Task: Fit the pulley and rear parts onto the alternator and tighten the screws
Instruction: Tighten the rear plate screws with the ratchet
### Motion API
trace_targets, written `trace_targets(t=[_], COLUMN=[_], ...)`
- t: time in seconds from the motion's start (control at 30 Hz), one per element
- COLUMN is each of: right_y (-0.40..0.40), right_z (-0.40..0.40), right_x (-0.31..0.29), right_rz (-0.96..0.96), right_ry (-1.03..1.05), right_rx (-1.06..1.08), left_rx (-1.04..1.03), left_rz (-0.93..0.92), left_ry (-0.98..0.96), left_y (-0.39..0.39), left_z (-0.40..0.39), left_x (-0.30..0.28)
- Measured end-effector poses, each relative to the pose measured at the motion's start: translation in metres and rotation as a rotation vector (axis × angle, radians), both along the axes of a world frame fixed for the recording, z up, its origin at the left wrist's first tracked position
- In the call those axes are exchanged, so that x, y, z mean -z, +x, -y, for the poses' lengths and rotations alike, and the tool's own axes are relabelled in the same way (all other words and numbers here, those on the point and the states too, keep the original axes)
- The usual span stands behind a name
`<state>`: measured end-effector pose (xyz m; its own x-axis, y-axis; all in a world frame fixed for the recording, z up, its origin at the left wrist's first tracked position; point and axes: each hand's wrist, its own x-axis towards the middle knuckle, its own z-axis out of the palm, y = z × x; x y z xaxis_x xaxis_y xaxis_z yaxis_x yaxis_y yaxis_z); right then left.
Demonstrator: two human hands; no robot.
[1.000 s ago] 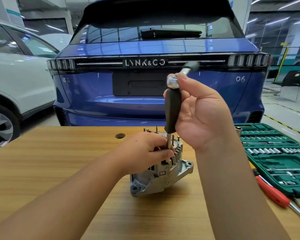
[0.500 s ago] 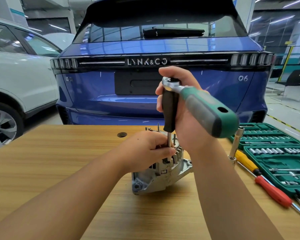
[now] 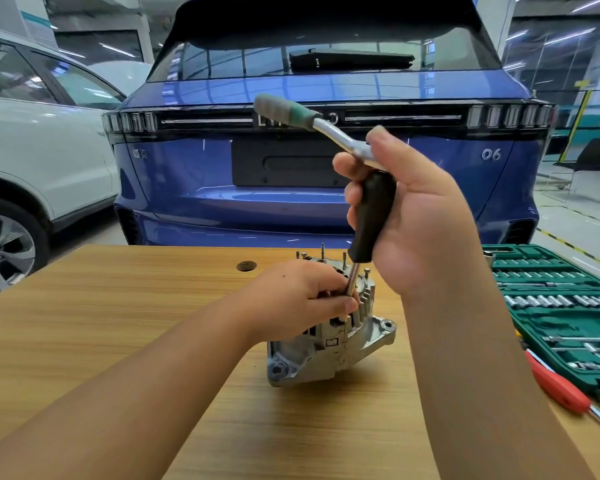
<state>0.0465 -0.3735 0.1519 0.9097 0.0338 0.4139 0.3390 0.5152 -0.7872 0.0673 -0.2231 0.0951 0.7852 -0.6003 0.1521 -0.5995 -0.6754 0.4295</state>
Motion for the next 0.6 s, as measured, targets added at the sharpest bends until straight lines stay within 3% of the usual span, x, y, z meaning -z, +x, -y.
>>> trace_targets(t=[0.13,0.27,0.37,0.43,0.53,0.6], right_y=[-0.001,0.002,0.011,0.017,0.015,0.015], right_z=[0.007,0.003,0.001,-0.006,-0.015,-0.017], right_x=[-0.003,0.001,0.011,0.019,0.025,0.020], right_rz=[-0.129,-0.015,0.307,0.532,0.595,0.541], right_ry=[0.190,0.309,0.058,-0.181,-0.344,-0.359], right_rx=[-0.287,-0.150,0.428,0.645,0.407,0.277], left_rx=[-0.019,-0.026,-0.035,-0.040,-0.029,-0.028], left_rz=[-0.039,-0.047,-0.047,-0.042,-0.030,-0.034], left_ry=[-0.039,-0.068,-0.052,-0.039,-0.074,-0.106], left_y=[0.001,0.002,0.004,0.004,0.001,0.000], left_z=[0.001,0.002,0.003,0.004,0.004,0.004], left_x=[0.001,0.003,0.003,0.003,0.002,0.002])
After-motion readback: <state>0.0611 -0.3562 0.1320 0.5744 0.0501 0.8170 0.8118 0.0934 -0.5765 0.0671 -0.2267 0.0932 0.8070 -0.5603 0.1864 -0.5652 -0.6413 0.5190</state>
